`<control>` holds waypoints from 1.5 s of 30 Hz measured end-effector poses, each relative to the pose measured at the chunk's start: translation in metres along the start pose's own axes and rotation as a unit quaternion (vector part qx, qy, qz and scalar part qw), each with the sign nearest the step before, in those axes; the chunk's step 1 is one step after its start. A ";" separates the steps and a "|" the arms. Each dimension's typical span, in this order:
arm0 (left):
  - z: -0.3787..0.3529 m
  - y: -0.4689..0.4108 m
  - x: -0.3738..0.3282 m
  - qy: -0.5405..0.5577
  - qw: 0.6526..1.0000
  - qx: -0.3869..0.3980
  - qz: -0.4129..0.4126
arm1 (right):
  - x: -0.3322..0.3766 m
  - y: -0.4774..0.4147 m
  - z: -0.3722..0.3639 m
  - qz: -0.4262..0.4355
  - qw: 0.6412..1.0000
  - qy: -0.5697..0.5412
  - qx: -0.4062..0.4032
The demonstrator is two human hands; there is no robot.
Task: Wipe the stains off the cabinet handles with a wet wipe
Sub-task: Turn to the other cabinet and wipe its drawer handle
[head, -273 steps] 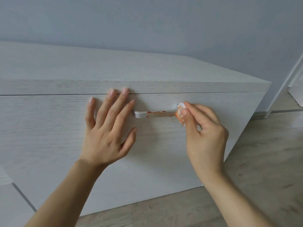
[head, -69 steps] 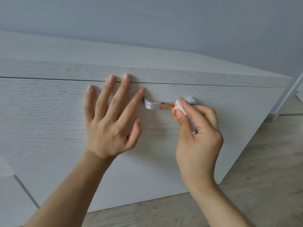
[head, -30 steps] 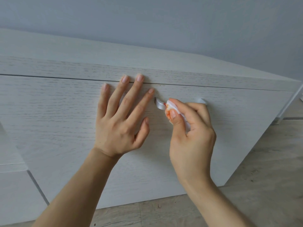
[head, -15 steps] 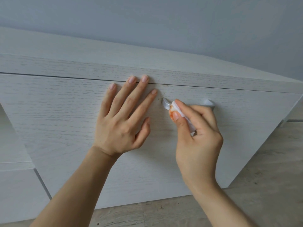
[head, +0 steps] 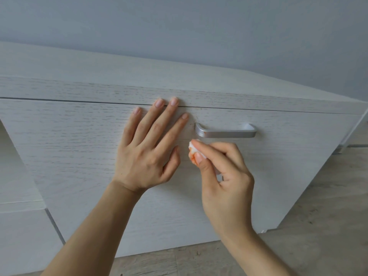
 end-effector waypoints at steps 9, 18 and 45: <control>-0.001 0.001 0.000 -0.003 1.000 0.001 0.008 | -0.020 0.000 0.000 -0.170 0.955 -0.241 -0.024; -0.002 0.000 0.000 -0.005 1.000 0.007 0.006 | -0.039 -0.002 0.011 -0.251 0.926 -0.256 -0.121; -0.004 0.002 -0.002 -0.005 1.000 0.007 0.005 | -0.047 -0.004 0.031 -0.215 0.937 -0.230 -0.151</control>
Point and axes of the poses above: each hand's wrist, its own y-axis away from the middle knuckle, its own z-axis out of the back of the hand, x = y × z, the point moved 8 cm from there along -y, towards the middle knuckle, and after that the axes turned 7 degrees about x, right-handed, at the moved point
